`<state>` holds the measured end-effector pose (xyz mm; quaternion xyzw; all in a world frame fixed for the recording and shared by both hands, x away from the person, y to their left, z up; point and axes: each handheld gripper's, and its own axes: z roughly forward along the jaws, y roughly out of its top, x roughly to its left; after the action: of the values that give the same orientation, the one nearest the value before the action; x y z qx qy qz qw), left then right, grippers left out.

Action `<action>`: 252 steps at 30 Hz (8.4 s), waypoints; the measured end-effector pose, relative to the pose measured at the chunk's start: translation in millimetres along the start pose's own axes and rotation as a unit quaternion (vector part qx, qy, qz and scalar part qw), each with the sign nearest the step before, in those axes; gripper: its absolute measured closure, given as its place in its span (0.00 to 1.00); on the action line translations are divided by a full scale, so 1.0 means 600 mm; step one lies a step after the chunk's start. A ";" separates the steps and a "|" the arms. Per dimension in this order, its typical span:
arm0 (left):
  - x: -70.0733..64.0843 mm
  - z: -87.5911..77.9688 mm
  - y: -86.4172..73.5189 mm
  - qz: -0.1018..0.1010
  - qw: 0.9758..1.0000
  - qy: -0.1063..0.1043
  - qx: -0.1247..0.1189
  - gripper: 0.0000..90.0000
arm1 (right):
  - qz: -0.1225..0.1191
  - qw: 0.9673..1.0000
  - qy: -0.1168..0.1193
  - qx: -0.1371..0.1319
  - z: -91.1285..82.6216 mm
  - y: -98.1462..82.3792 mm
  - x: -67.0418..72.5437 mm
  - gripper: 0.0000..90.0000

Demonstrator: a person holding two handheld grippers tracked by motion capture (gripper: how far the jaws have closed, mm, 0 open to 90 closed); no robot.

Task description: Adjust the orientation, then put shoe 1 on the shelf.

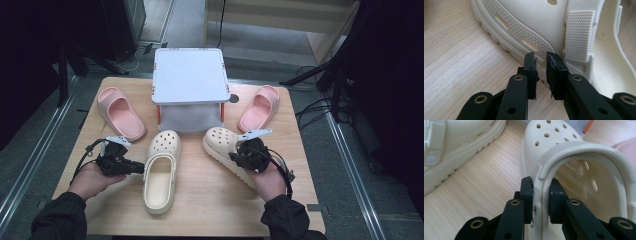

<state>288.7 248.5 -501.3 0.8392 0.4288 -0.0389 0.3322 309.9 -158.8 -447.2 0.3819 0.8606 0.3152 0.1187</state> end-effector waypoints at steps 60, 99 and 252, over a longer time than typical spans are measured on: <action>-0.002 0.012 0.005 0.004 1.000 -0.010 -0.009 0.85 | 0.002 0.998 0.052 -0.025 0.022 -0.028 -0.069 0.87; -0.036 0.047 0.022 0.025 0.999 -0.035 -0.005 0.82 | -0.036 0.995 0.091 0.019 0.077 -0.033 -0.036 0.84; 0.024 -0.050 0.358 0.095 0.994 0.029 -0.054 0.99 | 0.067 0.995 -0.021 -0.077 0.221 0.171 0.006 0.70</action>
<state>451.3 187.6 -370.1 0.8577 0.3585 0.0406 0.3664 426.4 -44.1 -484.9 0.4349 0.8035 0.3801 0.1443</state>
